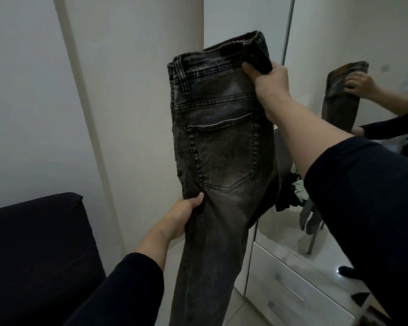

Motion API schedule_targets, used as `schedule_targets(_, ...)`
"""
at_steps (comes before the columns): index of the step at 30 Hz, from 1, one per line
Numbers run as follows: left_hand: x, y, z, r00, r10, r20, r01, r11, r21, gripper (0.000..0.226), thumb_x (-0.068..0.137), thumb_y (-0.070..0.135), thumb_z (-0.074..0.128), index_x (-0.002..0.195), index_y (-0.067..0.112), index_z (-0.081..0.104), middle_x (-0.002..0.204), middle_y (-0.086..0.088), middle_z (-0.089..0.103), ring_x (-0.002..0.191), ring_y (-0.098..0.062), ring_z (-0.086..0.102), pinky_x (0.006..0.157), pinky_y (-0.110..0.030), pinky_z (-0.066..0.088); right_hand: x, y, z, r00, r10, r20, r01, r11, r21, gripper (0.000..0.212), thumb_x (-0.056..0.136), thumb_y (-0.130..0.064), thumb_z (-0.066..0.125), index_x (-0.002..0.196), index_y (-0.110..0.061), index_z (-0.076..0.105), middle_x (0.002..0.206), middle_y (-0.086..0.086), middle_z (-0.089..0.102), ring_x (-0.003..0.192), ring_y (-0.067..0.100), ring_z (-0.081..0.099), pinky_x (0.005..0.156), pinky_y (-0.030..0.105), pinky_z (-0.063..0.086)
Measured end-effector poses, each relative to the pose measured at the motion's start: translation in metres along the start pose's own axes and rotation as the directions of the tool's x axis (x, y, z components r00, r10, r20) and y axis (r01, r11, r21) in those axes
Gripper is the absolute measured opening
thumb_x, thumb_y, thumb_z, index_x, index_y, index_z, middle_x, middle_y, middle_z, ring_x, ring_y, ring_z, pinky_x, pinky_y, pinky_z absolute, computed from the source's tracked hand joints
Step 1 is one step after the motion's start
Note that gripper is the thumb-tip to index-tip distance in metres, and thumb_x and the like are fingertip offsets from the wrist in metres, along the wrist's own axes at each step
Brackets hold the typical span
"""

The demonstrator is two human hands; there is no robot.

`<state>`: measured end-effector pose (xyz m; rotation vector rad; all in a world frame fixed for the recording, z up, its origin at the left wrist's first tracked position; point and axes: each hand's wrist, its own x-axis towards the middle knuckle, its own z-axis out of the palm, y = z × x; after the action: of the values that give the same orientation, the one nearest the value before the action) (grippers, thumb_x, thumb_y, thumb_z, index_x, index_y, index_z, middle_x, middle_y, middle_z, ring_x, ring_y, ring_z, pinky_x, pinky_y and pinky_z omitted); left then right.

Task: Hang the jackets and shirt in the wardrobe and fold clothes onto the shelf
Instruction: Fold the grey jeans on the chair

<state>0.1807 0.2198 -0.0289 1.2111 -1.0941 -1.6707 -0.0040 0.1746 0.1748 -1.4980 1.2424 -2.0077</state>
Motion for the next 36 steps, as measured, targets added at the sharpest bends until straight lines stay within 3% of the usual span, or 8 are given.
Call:
schedule_targets(4, 0.004, 0.012, 0.007, 1.0, 0.014, 0.01, -0.014, 1.0, -0.017, 0.033, 0.098, 0.017, 0.049, 0.128, 0.006, 0.053, 0.098, -0.005, 0.065, 0.085, -0.019, 0.061, 0.083, -0.034, 0.043, -0.012, 0.003, 0.006, 0.99, -0.014, 0.144, 0.045, 0.975, -0.219, 0.055, 0.079, -0.046, 0.071, 0.124, -0.019, 0.055, 0.114, -0.003, 0.065, 0.107, 0.017, 0.061, 0.098, 0.035, 0.048)
schedule_targets(8, -0.001, 0.041, 0.01, 0.996, 0.085, -0.012, -0.086, 0.995, -0.057, 0.025, 0.097, 0.016, 0.047, 0.116, 0.005, 0.06, 0.102, -0.009, 0.064, 0.08, -0.021, 0.061, 0.08, -0.034, 0.047, -0.036, 0.037, -0.022, 0.83, 0.406, 0.382, -0.29, 0.9, -0.326, 0.106, 0.067, -0.056, 0.078, 0.149, -0.028, 0.017, 0.135, -0.001, 0.045, 0.121, 0.021, 0.05, 0.099, 0.04, 0.045)
schedule_targets(14, 0.01, 0.08, 0.007, 0.963, 0.266, -0.05, -0.27, 0.957, -0.107, 0.017, 0.095, 0.023, 0.054, 0.097, 0.011, 0.066, 0.094, -0.007, 0.069, 0.092, -0.024, 0.064, 0.074, -0.031, 0.051, -0.063, 0.102, -0.033, 0.711, 0.648, 0.274, -0.537, 0.751, -0.384, 0.076, 0.082, -0.029, 0.072, 0.146, -0.014, 0.034, 0.138, 0.009, 0.049, 0.12, 0.03, 0.053, 0.088, 0.038, 0.052)
schedule_targets(17, 0.02, 0.075, -0.002, 0.953, 0.264, -0.151, -0.28, 0.955, -0.098, 0.022, 0.093, 0.024, 0.057, 0.106, 0.009, 0.065, 0.1, -0.01, 0.068, 0.093, -0.024, 0.064, 0.076, -0.031, 0.05, -0.076, 0.104, -0.034, 0.58, 0.759, 0.296, -0.75, 0.64, -0.17, 0.053, 0.086, -0.04, 0.065, 0.126, -0.007, 0.059, 0.107, 0.011, 0.069, 0.096, 0.026, 0.065, 0.071, 0.029, 0.052)
schedule_targets(21, 0.025, 0.067, -0.019, 0.943, 0.225, -0.245, -0.258, 0.96, -0.112, 0.023, 0.091, 0.024, 0.059, 0.109, 0.009, 0.064, 0.102, -0.012, 0.069, 0.091, -0.024, 0.064, 0.07, -0.031, 0.05, -0.091, 0.115, -0.039, 0.566, 0.732, 0.378, -0.817, 0.56, 0.138, 0.081, 0.075, -0.067, 0.061, 0.131, -0.009, 0.055, 0.124, 0.015, 0.061, 0.112, 0.033, 0.059, 0.096, 0.044, 0.048)
schedule_targets(27, 0.018, 0.078, -0.026, 0.91, 0.239, -0.338, -0.279, 0.957, -0.075, 0.038, 0.09, 0.02, 0.059, 0.125, 0.004, 0.056, 0.114, -0.016, 0.065, 0.098, -0.029, 0.063, 0.071, -0.034, 0.051, -0.113, 0.133, -0.035, 0.495, 0.714, 0.495, -0.849, 0.519, 0.099, 0.132, 0.033, -0.091, 0.061, 0.14, -0.016, 0.045, 0.138, 0.015, 0.052, 0.126, 0.038, 0.048, 0.101, 0.06, 0.038)
schedule_targets(32, 0.011, 0.087, -0.04, 0.873, 0.269, -0.407, -0.294, 0.956, 0.001, 0.045, 0.086, 0.018, 0.062, 0.127, 0.003, 0.052, 0.12, -0.016, 0.062, 0.106, -0.031, 0.061, 0.091, -0.043, 0.051, -0.138, 0.134, -0.019, 0.52, 0.739, 0.429, -0.691, 0.659, -0.298, 0.069, 0.084, -0.053, 0.062, 0.14, -0.017, 0.043, 0.14, 0.0, 0.051, 0.119, 0.02, 0.052, 0.111, 0.052, 0.028)
schedule_targets(36, 0.005, 0.096, -0.065, 0.767, 0.405, -0.498, -0.276, 0.909, 0.313, 0.031, 0.092, 0.03, 0.058, 0.11, 0.004, 0.058, 0.114, -0.009, 0.061, 0.101, -0.025, 0.058, 0.085, -0.031, 0.046, -0.134, 0.128, 0.004, 0.666, 0.673, 0.321, -0.673, 0.728, -0.132, 0.037, 0.1, -0.034, 0.045, 0.13, -0.014, 0.052, 0.119, 0.001, 0.062, 0.102, 0.02, 0.059, 0.094, 0.039, 0.047)
